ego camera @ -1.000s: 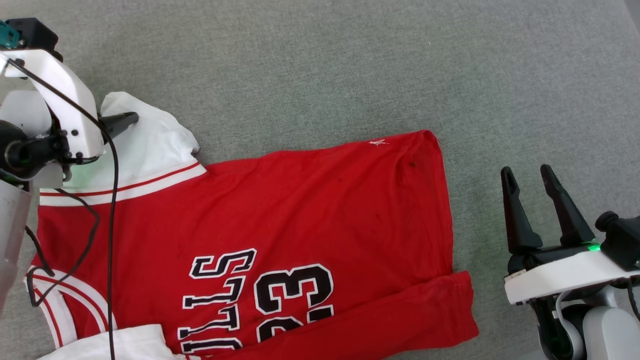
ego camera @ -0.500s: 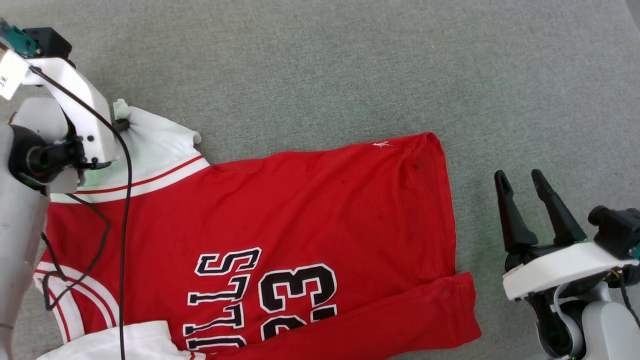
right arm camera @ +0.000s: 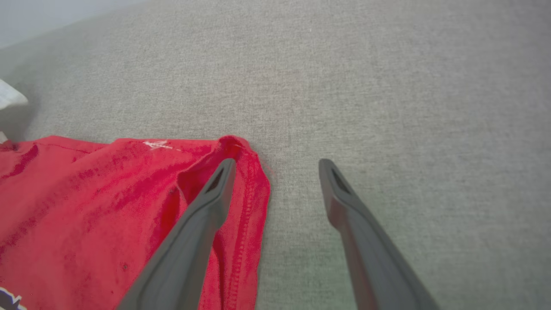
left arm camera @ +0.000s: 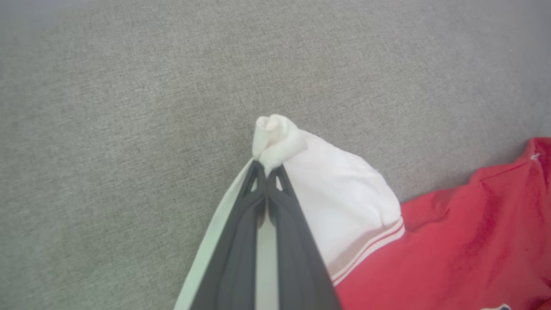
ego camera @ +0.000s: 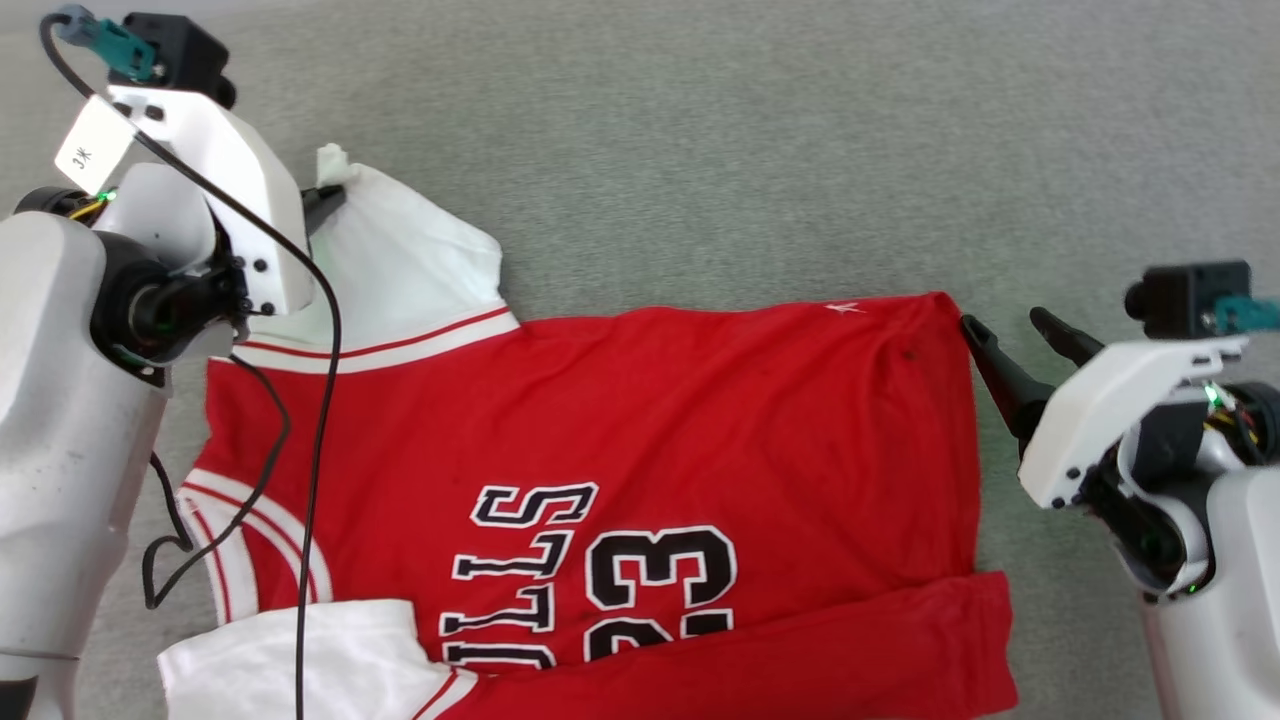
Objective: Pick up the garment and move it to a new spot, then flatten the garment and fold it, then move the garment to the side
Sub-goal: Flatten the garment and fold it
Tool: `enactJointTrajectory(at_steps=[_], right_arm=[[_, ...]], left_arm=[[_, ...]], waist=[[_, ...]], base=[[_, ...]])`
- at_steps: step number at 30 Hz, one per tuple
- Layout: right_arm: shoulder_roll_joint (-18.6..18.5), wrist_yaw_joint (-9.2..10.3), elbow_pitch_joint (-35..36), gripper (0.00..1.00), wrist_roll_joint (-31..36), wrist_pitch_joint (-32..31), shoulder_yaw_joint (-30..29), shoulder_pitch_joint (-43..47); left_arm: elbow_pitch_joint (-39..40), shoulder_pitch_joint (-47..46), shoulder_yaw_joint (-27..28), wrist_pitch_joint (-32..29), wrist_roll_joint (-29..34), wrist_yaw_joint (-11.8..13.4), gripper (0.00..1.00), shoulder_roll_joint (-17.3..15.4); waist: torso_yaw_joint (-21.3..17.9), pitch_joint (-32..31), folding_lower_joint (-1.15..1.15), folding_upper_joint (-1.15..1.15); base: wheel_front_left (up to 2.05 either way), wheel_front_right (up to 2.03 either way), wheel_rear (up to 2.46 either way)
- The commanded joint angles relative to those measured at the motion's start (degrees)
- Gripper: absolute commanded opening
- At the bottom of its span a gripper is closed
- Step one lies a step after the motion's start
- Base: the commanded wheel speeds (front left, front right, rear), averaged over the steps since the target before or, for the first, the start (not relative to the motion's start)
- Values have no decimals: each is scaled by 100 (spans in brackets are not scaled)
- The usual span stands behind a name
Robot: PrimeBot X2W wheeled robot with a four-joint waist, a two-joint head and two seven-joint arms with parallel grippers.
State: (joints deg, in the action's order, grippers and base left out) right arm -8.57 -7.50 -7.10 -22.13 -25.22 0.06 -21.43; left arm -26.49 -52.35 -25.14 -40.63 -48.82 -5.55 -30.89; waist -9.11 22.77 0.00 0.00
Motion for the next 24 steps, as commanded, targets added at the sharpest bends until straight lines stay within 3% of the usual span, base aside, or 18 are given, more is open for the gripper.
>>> enactJointTrajectory(at_steps=[1,8,17,18,19,24], right_arm=[[-111,2,-26,100,23,-328,80,-182],[-454,2,-215,100,-32,-1631,398,-856],[-664,3,-1156,100,-74,-3207,728,-1050],[-635,5,-1307,33,-54,-3566,702,-1031],[-611,5,-1291,0,-64,-3588,680,-1031],[-613,3,-963,0,-79,-3326,557,-1208]], left_arm=[[129,105,2,64,-38,-17,0,17],[721,184,-51,165,-43,-40,0,43],[1053,331,-65,295,-38,-40,0,-5],[1074,409,-62,351,-20,-23,0,-29],[1072,432,-53,374,-21,-13,0,-33],[1088,569,21,623,28,26,0,-72]], waist=[[147,-28,0,0],[482,108,0,0],[684,188,0,0],[726,177,0,0],[737,165,0,0],[790,23,0,0]], base=[[0,0,0],[0,0,0],[0,0,0],[0,0,0],[0,0,0],[0,0,0]])
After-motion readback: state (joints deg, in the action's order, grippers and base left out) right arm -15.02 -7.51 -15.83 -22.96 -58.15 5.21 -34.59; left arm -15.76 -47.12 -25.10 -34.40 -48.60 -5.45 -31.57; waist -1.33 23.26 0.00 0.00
